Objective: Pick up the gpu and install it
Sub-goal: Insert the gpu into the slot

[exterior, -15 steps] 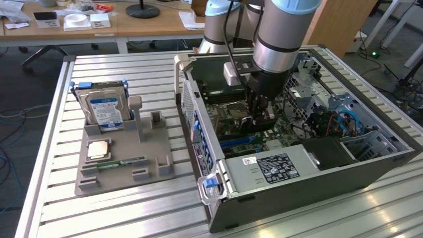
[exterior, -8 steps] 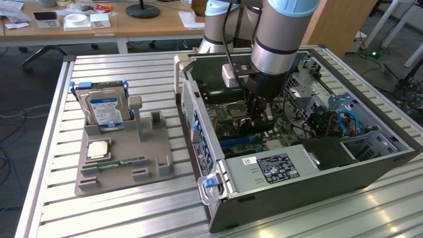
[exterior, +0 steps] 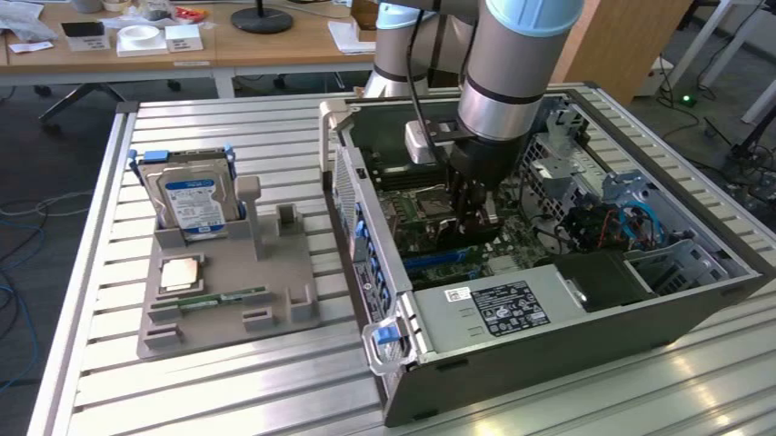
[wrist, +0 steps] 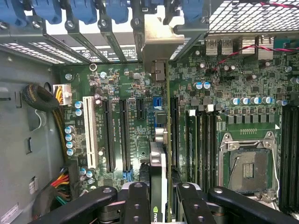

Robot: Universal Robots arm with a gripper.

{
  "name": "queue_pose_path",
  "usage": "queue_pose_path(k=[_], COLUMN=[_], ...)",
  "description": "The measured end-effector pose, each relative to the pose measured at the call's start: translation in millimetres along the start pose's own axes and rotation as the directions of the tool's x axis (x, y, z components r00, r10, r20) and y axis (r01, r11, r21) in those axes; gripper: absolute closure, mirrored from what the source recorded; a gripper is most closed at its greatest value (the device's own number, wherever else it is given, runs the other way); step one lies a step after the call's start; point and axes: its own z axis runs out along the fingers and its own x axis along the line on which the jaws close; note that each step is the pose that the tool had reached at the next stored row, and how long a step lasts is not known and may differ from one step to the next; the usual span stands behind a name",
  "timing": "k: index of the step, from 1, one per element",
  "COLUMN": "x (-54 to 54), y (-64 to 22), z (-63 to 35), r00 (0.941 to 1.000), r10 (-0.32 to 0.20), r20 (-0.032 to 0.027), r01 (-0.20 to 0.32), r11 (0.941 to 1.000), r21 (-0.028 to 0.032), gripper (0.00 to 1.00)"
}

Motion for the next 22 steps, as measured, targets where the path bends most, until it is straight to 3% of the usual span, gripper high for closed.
queue_pose_path(k=[22], x=[1.7], y=[8.5], z=[1.3], r00=[1.0], r10=[0.0], r20=[0.0001], r01=[0.0], r11=[1.0], r21=[0.0001], gripper=[0.73])
